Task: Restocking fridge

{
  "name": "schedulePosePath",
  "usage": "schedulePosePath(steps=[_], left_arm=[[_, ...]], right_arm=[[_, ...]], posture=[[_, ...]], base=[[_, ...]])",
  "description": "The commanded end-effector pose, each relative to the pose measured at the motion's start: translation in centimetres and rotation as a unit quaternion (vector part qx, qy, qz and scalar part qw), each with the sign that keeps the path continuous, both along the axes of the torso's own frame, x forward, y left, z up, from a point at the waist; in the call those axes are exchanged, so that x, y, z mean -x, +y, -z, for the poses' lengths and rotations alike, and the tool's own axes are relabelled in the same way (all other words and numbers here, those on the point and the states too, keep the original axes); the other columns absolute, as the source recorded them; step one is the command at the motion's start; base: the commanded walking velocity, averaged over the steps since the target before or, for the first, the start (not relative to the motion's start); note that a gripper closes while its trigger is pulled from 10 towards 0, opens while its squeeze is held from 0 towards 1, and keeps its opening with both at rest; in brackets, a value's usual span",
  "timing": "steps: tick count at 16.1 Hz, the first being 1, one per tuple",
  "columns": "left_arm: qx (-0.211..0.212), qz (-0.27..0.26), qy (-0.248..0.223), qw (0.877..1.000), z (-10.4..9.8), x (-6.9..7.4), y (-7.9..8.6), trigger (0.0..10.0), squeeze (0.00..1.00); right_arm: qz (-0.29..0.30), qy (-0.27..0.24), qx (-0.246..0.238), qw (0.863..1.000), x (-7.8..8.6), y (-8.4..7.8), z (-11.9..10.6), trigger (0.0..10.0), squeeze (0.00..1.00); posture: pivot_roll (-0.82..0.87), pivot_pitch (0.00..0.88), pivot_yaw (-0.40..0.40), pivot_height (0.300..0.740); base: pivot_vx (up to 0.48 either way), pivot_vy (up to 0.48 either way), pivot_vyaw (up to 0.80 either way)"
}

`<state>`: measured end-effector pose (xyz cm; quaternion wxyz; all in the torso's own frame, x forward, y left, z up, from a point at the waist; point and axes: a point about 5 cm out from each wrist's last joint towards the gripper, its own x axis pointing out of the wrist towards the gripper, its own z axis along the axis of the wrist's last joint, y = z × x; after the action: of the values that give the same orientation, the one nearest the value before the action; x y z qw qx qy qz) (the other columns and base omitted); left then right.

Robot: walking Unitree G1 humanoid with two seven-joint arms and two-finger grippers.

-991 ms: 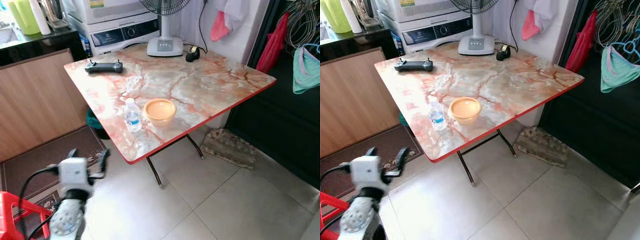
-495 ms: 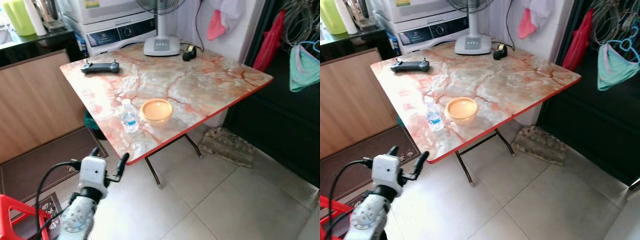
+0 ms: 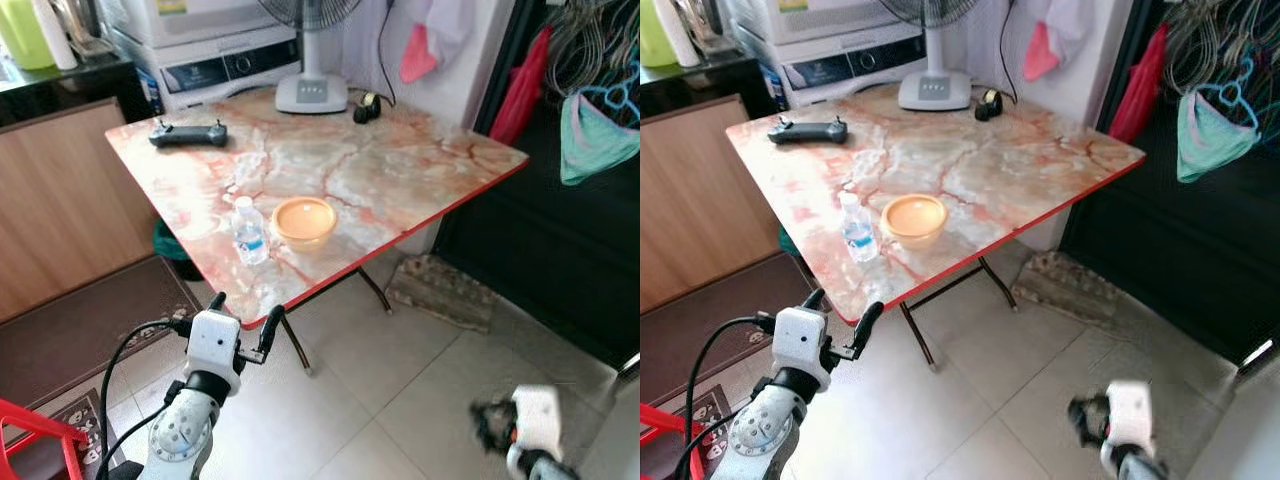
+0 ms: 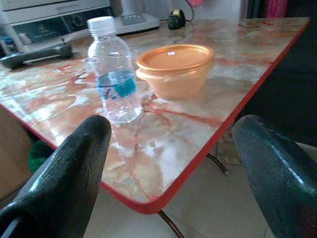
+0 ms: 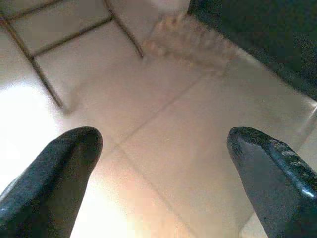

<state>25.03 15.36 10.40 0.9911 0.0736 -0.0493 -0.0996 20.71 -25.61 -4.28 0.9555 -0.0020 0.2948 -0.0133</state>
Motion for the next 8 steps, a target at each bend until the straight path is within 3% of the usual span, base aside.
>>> schedulePosePath(steps=[1, 5, 8], left_arm=[[-0.008, 0.002, -0.010, 1.000, -0.6, -0.2, 0.1, 10.0, 0.00], [-0.009, 0.000, -0.020, 1.000, -1.2, -0.2, 0.3, 10.0, 0.00], [-0.004, -0.007, -0.022, 1.000, -1.3, -0.2, 0.2, 10.0, 0.00]], right_arm=[[-0.024, -0.006, 0.011, 1.000, -0.2, -0.1, -0.3, 10.0, 0.00], [-0.093, 0.043, 0.026, 0.994, 2.5, 1.7, 1.7, 10.0, 0.00], [-0.097, 0.145, 0.044, 0.984, 5.8, 2.6, 4.0, 10.0, 0.00]], posture=[[0.04, 0.000, -0.010, 0.740], [0.04, 0.000, -0.009, 0.740], [0.06, 0.000, -0.001, 0.740]], base=[[0.000, 0.000, 0.00], [0.000, 0.000, 0.00], [0.000, 0.000, 0.00]])
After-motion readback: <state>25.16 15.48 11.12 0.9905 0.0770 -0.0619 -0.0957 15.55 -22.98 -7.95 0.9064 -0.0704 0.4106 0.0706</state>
